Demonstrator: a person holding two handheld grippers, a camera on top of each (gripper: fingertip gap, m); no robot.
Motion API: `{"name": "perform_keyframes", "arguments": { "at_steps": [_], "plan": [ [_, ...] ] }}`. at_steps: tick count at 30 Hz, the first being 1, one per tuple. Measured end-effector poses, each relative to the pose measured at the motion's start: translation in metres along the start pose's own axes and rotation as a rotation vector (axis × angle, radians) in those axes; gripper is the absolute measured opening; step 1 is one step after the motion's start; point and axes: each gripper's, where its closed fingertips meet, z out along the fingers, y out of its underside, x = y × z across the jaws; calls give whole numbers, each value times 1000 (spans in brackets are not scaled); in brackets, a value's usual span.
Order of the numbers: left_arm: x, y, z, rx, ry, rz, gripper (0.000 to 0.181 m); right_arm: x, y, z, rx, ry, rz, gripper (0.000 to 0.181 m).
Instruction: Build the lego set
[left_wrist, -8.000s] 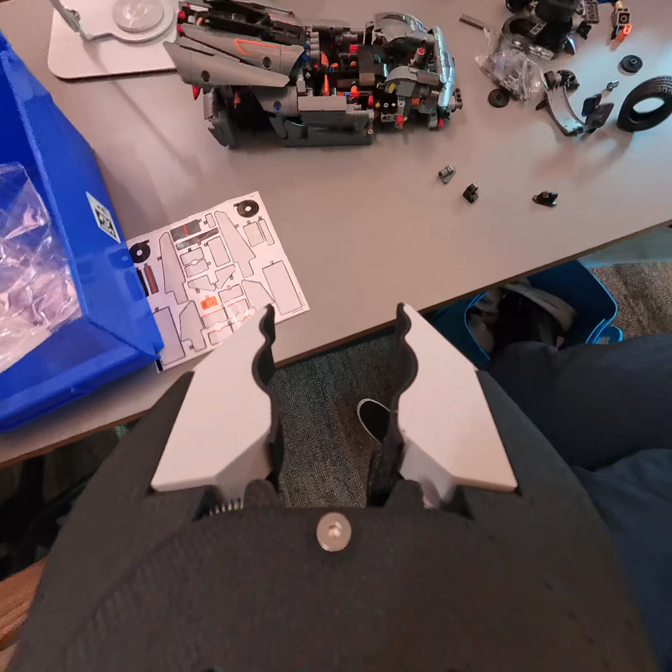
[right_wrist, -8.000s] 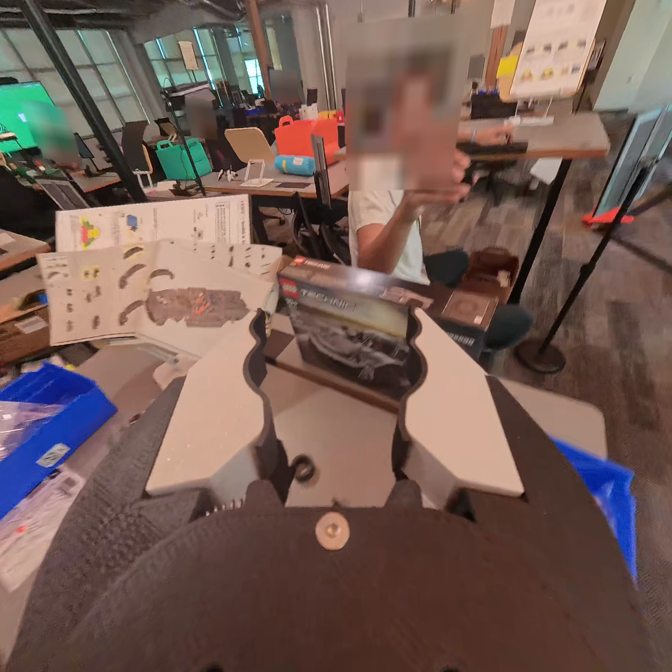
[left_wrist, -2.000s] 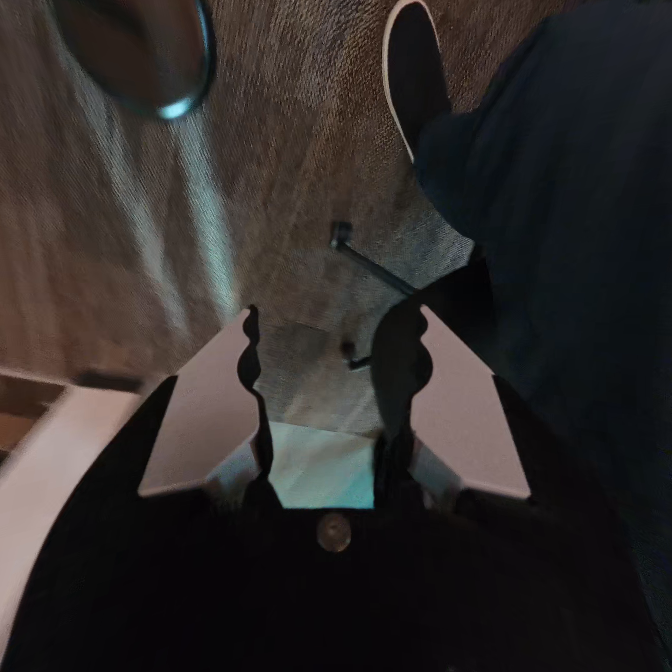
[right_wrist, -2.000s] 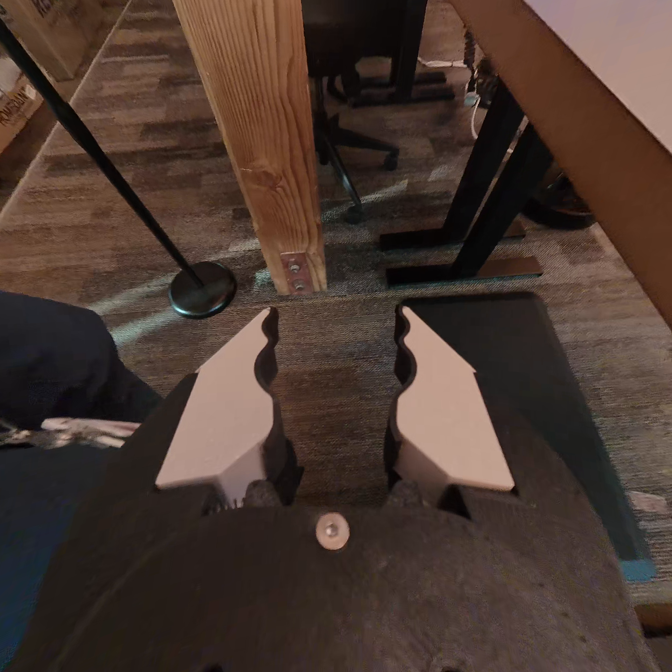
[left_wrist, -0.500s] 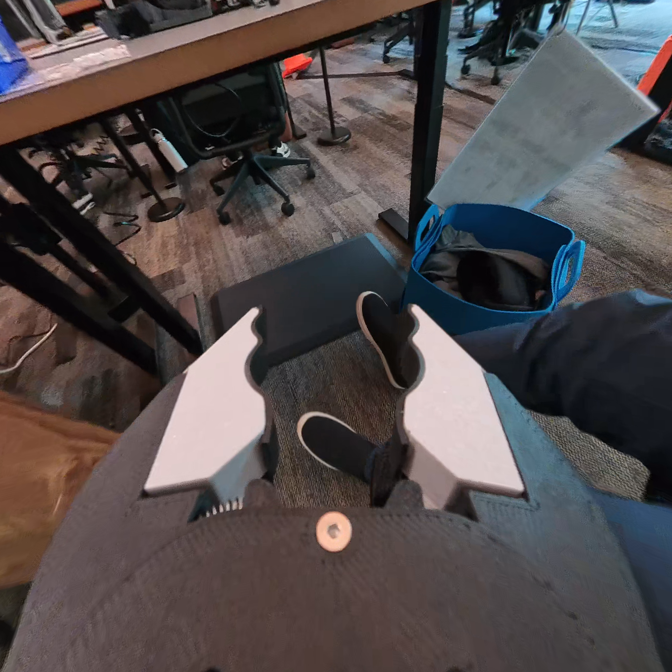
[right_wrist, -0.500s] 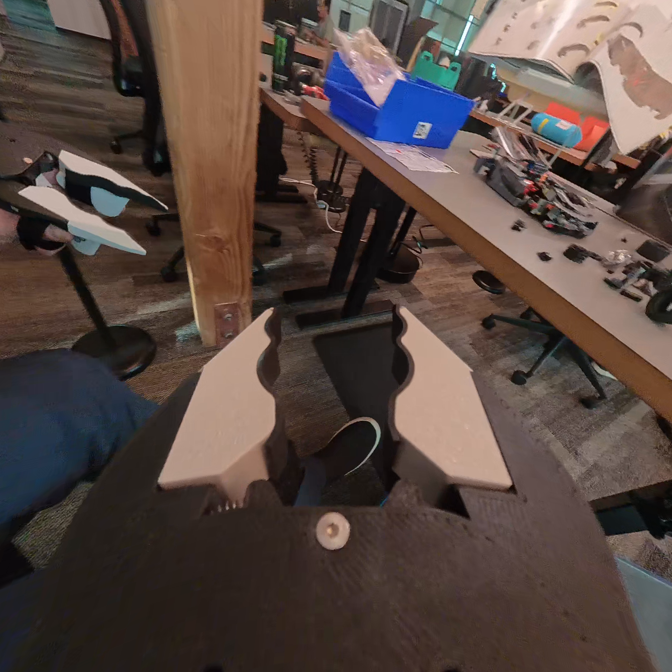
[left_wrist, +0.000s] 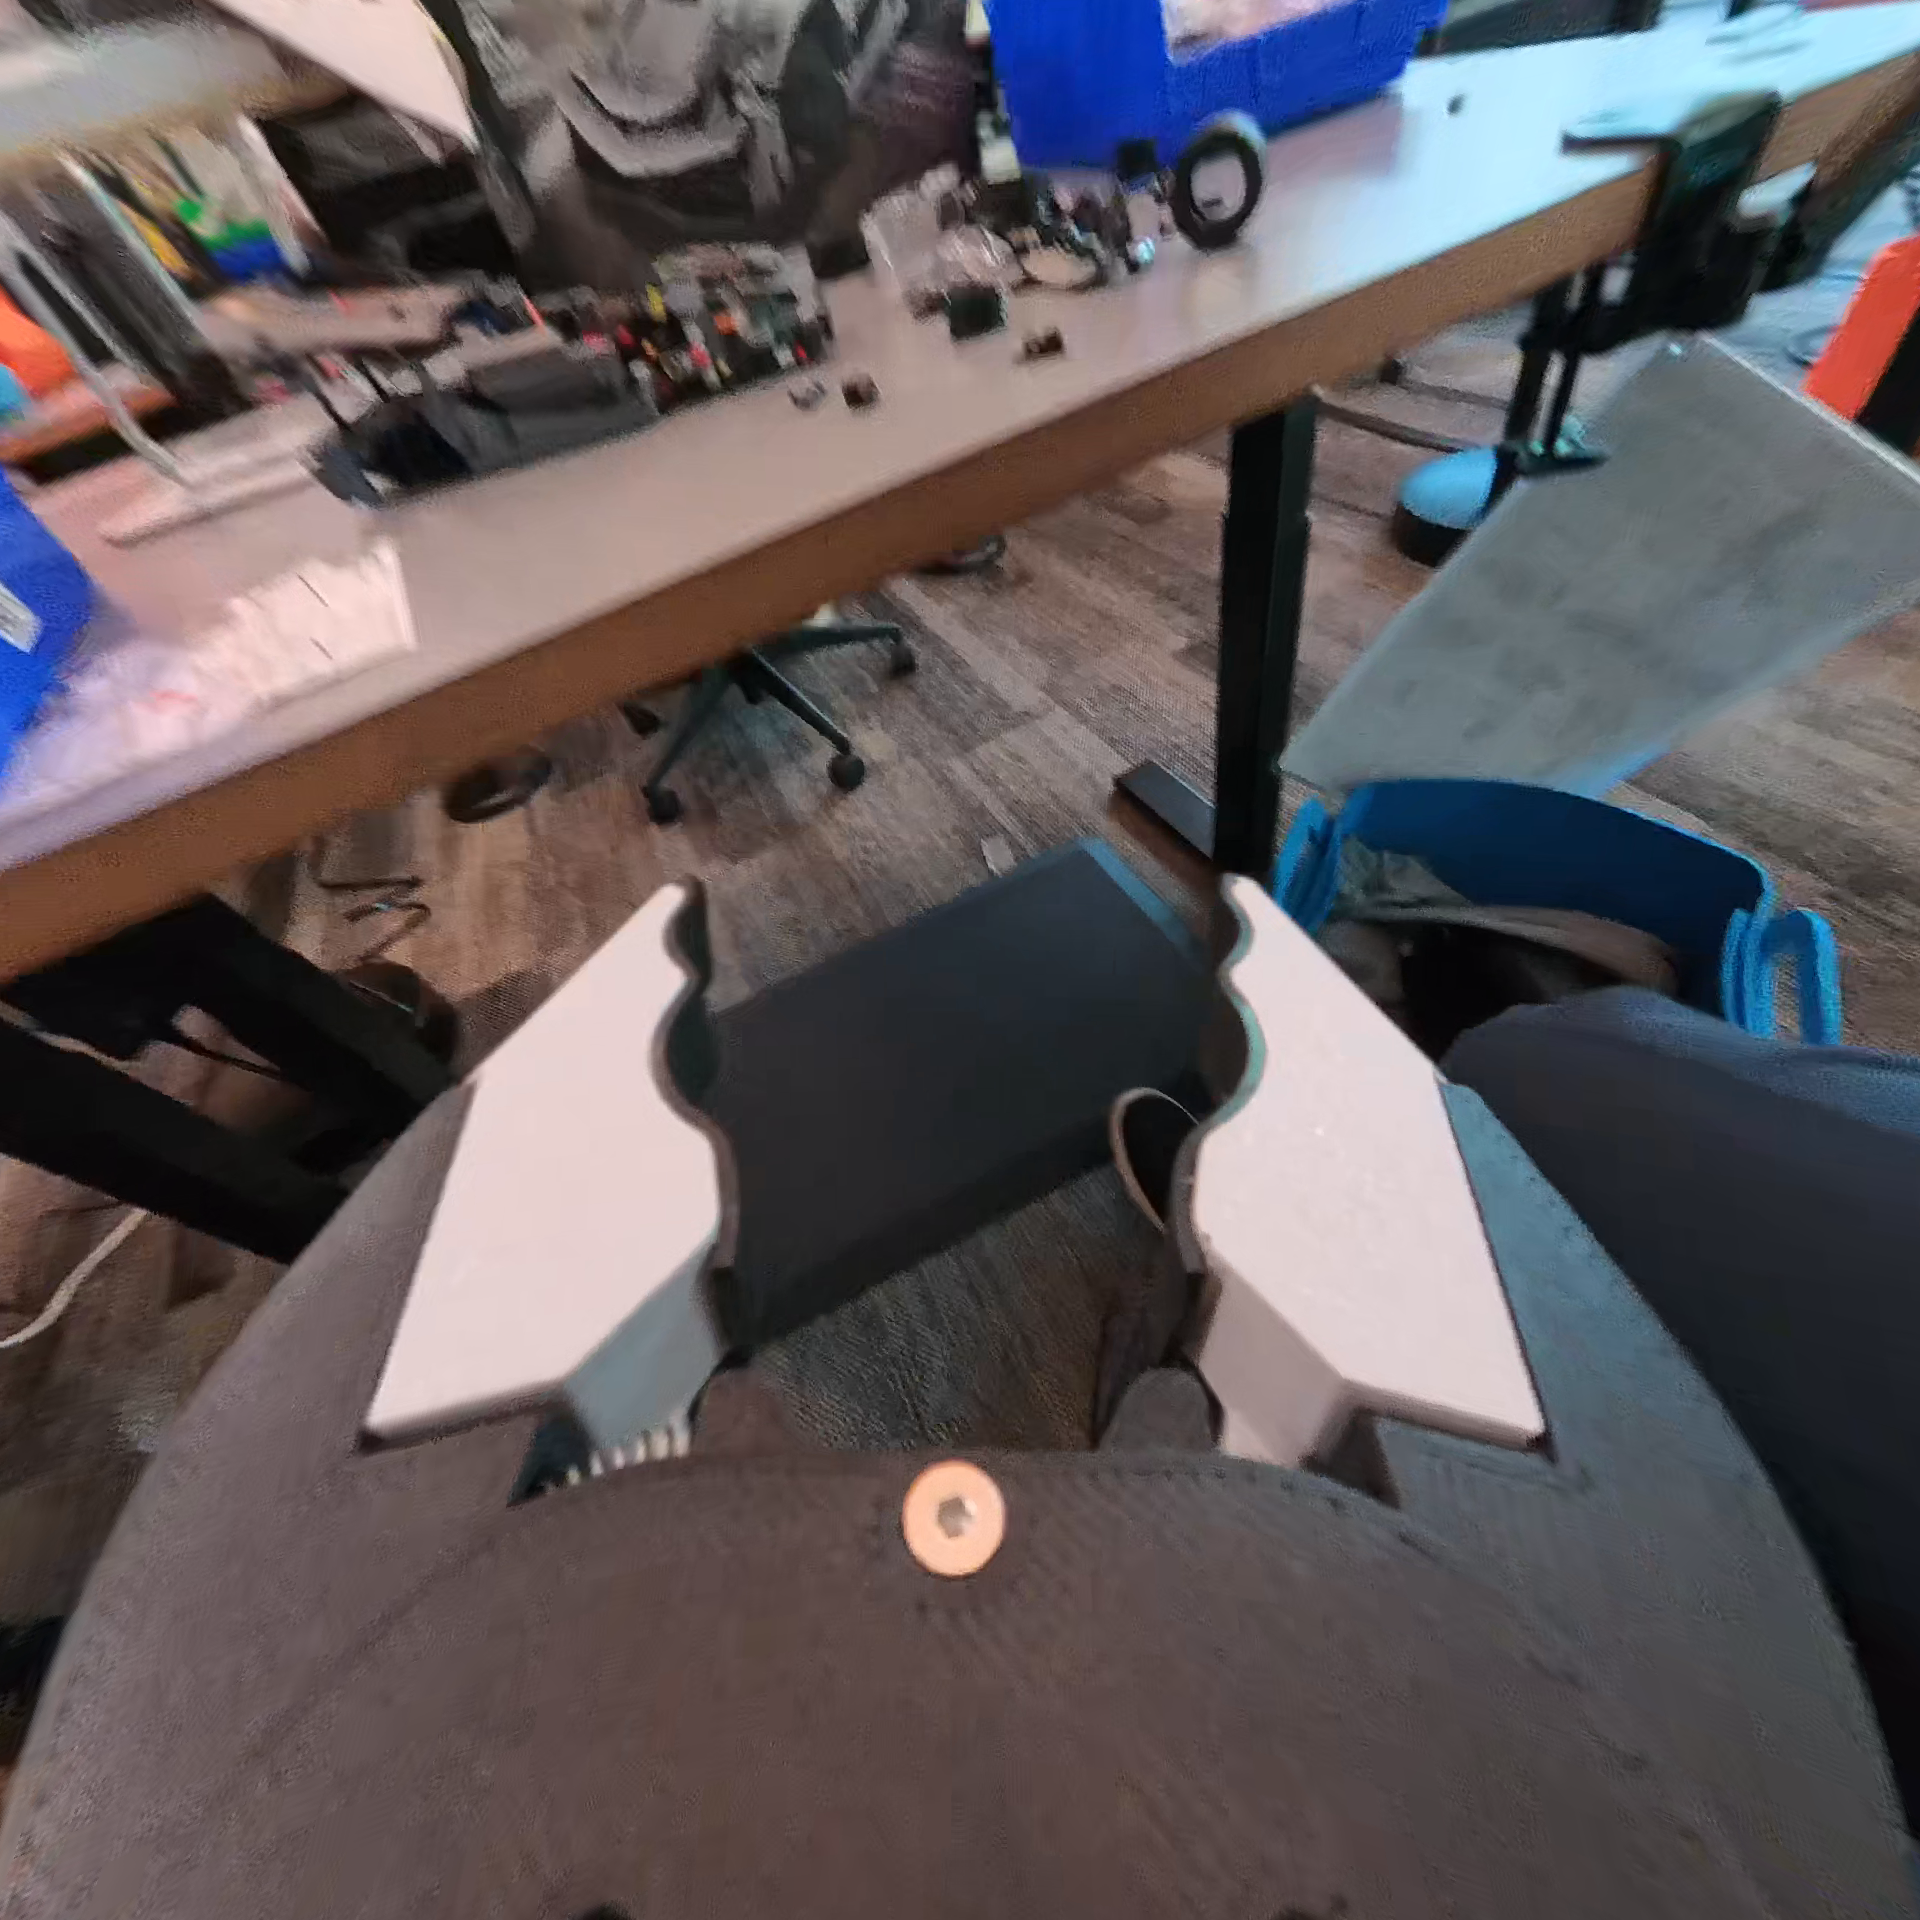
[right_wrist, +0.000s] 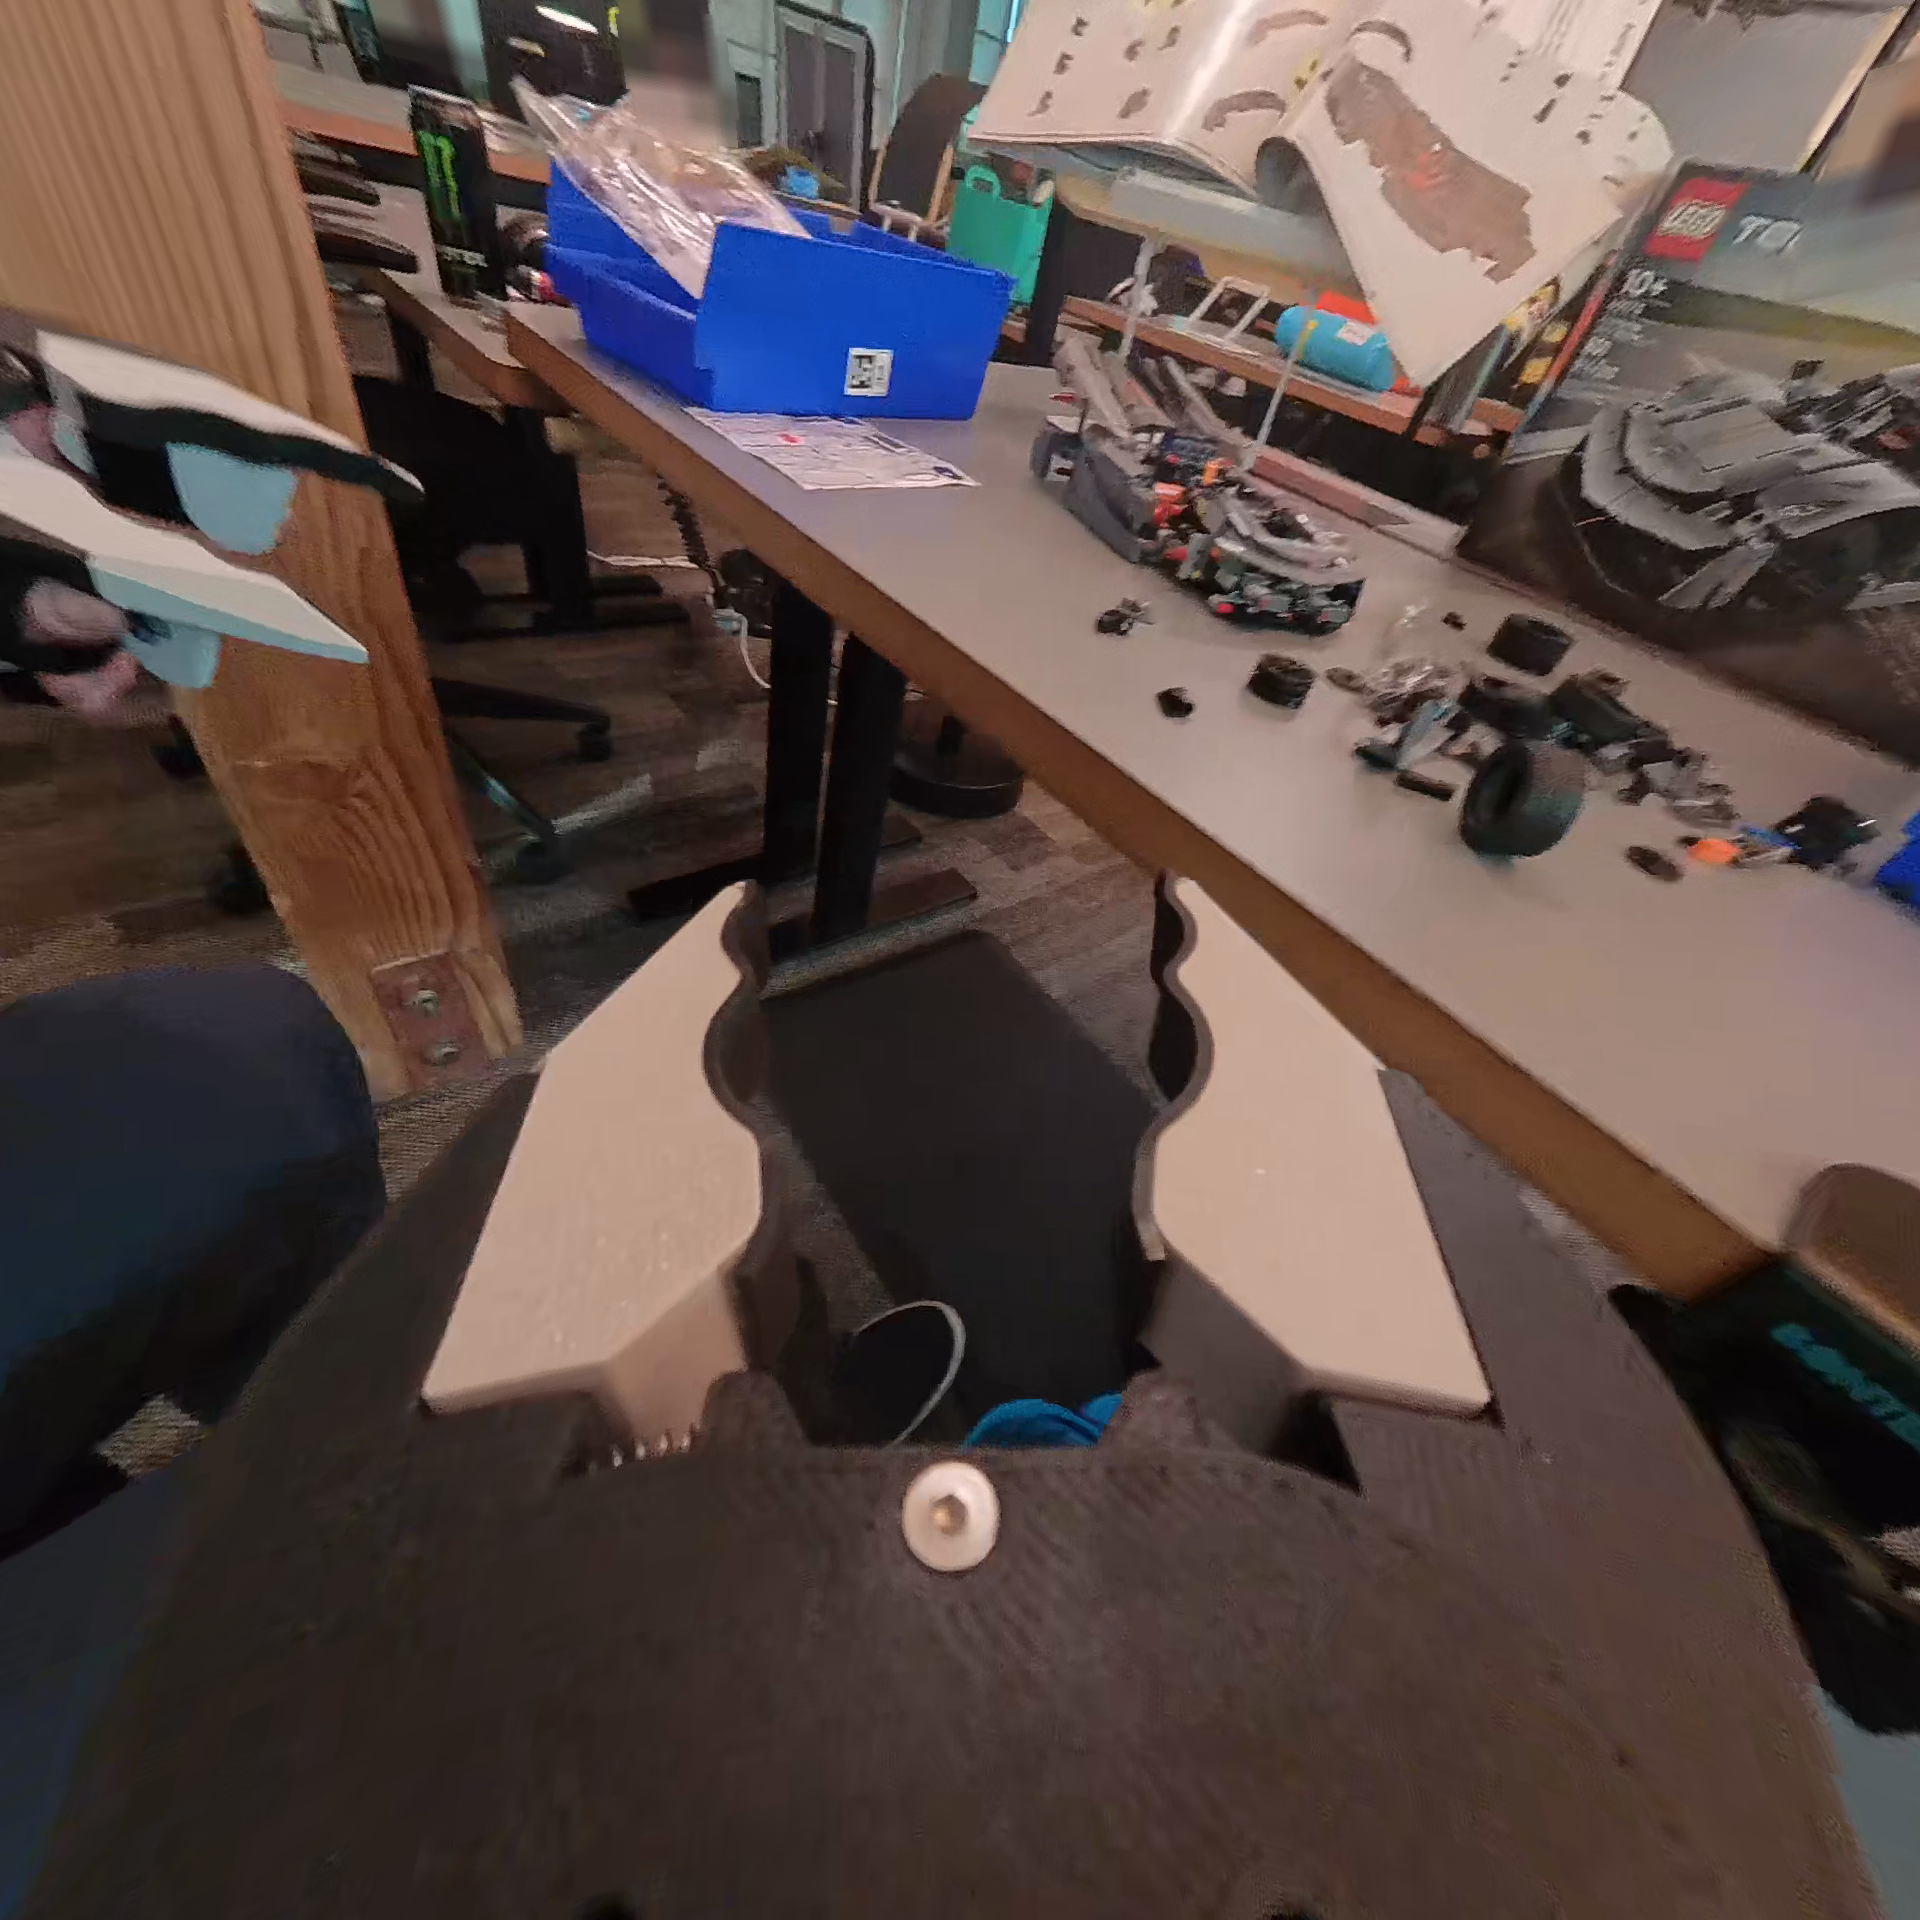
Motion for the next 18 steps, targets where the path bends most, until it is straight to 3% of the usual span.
{"name": "perform_keyframes", "arguments": {
  "at_steps": [6,10,13,18],
  "plan": [
    [-31,-65,19,56,-142,72,123,47,-42,20,23,112,-71,98],
    [-74,-71,48,-49,-254,53,144,79,-62,57,6,199,-108,102],
    [-111,-74,57,-64,-335,72,145,91,-69,87,-12,224,-107,103],
    [-156,-65,100,-68,-315,49,145,121,-64,140,-51,257,-124,105]
  ]
}}
